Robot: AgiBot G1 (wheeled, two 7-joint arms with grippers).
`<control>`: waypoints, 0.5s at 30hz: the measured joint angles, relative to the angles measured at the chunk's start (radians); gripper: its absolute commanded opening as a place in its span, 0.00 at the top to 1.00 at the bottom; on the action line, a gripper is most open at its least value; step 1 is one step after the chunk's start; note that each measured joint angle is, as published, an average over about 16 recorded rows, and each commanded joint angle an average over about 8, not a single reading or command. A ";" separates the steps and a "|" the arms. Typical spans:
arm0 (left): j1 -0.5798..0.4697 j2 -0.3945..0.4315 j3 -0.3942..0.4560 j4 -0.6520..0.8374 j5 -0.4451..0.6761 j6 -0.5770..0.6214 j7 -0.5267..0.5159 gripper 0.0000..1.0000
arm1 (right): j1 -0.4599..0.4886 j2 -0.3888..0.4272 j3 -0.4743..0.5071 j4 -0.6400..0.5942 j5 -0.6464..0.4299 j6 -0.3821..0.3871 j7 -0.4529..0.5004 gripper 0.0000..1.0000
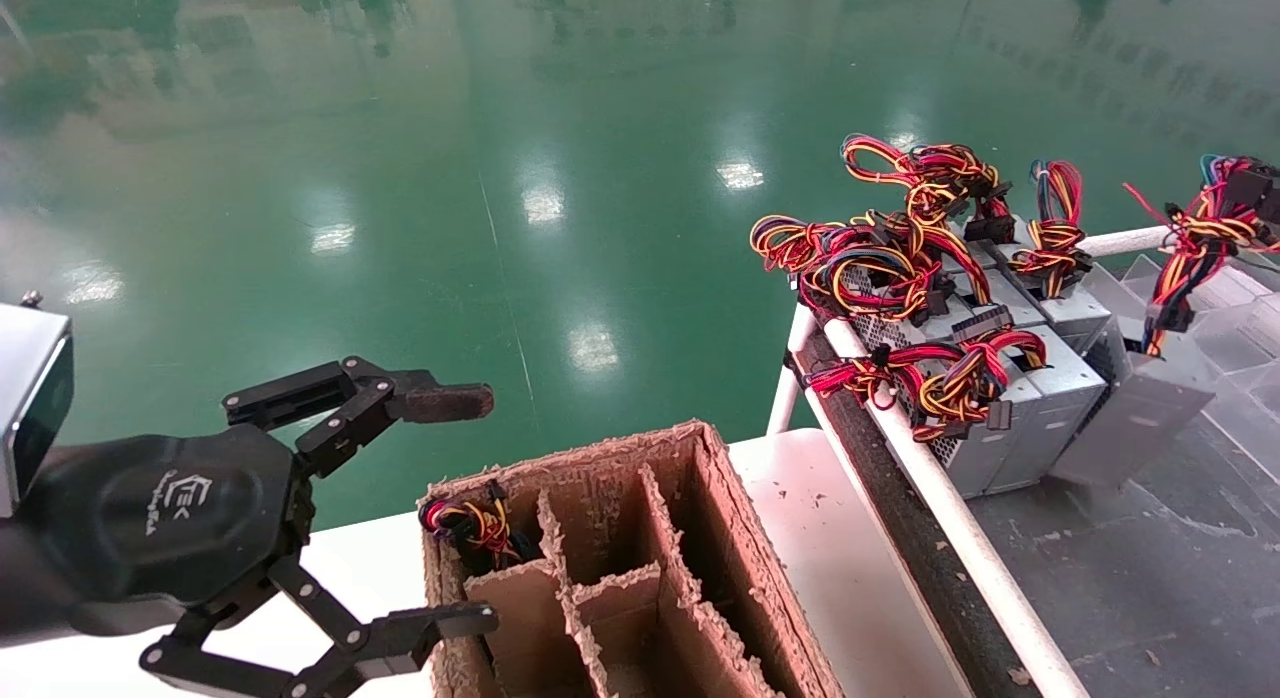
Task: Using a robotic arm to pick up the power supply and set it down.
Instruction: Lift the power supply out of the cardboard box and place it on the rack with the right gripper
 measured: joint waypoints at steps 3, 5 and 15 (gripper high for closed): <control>0.000 0.000 0.000 0.000 0.000 0.000 0.000 0.00 | 0.011 -0.010 -0.007 -0.001 -0.010 -0.002 -0.001 1.00; 0.000 0.000 0.000 0.000 0.000 0.000 0.000 0.00 | 0.017 -0.015 -0.011 0.000 -0.016 -0.010 -0.002 1.00; 0.000 0.000 0.000 0.000 0.000 0.000 0.000 0.00 | 0.039 -0.038 -0.028 -0.005 -0.039 -0.071 -0.002 1.00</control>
